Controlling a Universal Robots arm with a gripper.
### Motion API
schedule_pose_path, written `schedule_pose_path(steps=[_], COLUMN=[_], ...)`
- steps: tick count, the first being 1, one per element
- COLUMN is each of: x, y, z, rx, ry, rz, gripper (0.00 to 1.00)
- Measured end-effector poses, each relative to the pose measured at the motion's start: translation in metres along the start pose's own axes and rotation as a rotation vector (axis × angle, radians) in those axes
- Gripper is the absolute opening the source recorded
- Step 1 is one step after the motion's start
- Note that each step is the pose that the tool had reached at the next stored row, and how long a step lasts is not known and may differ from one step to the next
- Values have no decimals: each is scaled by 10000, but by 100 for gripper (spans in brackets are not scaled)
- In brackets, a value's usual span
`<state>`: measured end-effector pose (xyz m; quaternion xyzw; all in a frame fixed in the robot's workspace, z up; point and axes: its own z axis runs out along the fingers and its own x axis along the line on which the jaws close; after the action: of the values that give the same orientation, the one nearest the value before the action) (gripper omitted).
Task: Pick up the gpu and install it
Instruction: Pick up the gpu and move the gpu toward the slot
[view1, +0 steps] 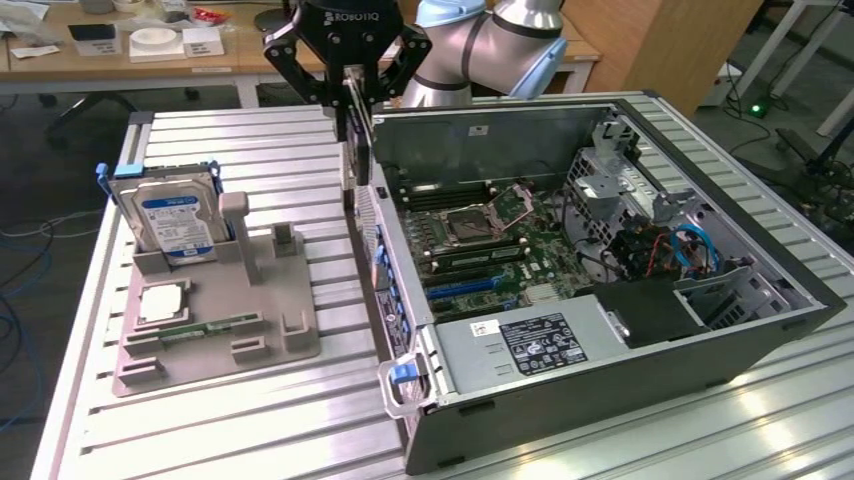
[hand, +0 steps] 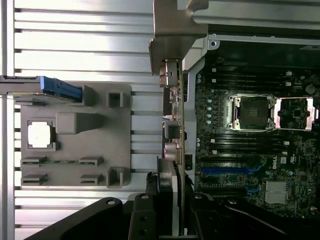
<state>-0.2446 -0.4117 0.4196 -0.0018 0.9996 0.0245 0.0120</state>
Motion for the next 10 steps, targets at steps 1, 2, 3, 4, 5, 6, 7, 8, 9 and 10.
schedule_pose_path(steps=[1,2,3,4,5,6,7,8,9,10], x=[-6,-34,-43,-51,-59,-68,-76,-84,-91,-99], y=[0,0,0,0,0,-1,0,0,0,-1], z=[0,1,1,1,1,2,2,2,2,2], rx=[1,0,0,0,1,0,0,0,0,0], ry=[0,0,0,1,0,0,0,0,0,0], rz=[-1,-1,-1,-1,-1,-1,-1,-1,-1,-1], gripper=[28,28,28,28,28,28,28,28,28,28])
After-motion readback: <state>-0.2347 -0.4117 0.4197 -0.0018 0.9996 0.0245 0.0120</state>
